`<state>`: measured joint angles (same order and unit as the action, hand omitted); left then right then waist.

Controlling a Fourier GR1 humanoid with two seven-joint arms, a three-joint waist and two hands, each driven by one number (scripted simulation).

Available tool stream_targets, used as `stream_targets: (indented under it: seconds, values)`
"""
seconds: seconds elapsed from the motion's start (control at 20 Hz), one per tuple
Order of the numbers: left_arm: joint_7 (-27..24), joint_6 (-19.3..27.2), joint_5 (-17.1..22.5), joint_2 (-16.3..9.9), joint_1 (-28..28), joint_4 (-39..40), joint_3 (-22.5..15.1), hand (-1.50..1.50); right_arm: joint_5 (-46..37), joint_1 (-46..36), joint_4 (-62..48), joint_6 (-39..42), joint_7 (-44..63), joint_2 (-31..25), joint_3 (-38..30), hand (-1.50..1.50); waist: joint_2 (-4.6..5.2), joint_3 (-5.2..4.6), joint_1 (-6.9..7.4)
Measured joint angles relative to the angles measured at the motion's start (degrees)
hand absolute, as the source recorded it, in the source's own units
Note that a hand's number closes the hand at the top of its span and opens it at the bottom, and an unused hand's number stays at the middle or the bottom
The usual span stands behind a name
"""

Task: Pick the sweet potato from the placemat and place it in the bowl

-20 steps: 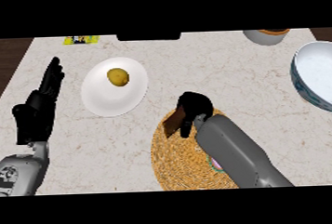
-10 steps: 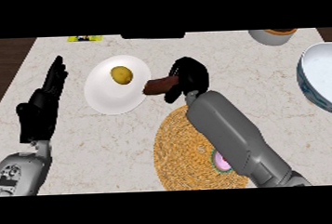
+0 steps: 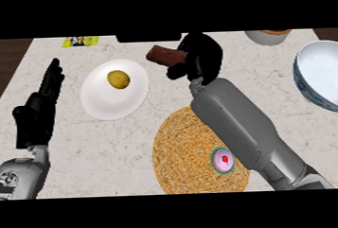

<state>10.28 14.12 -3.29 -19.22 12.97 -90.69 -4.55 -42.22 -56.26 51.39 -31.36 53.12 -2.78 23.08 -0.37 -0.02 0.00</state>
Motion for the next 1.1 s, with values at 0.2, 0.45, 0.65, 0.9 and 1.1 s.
stream_targets:
  seconds: [0.2, 0.45, 0.65, 0.9, 1.1]
  values:
    - [-0.18, -0.52, 0.38, -0.21, -0.66, -0.13, 1.09, 0.00, -4.54, 1.73, 3.93, -0.21, 3.65, -3.55, -1.40, 1.50, -0.05, 0.00, -0.59]
    - [0.03, -0.68, -0.11, 0.11, -2.01, -1.35, 1.28, 0.00, -6.08, 6.97, 9.88, -1.25, 3.60, -9.61, -5.58, 1.50, 0.04, 0.02, -0.68]
    - [-0.14, -1.51, 0.22, -0.24, -1.40, -1.09, 2.46, 0.00, -5.01, 11.67, 12.47, -3.41, 0.52, -14.08, -10.12, 1.50, 0.21, 0.03, -0.55]
    - [-0.18, -1.69, -0.58, 0.65, -1.94, -2.05, 2.03, 0.00, -1.11, 16.00, 13.16, -6.58, -6.73, -19.85, -16.73, 1.50, 0.34, 0.06, -0.25]
    - [0.80, -2.08, -0.93, 0.98, -1.31, -2.48, 2.14, 0.00, 1.37, 17.77, 8.67, -8.64, -14.03, -23.83, -21.23, 1.50, 0.50, 0.06, 0.24]
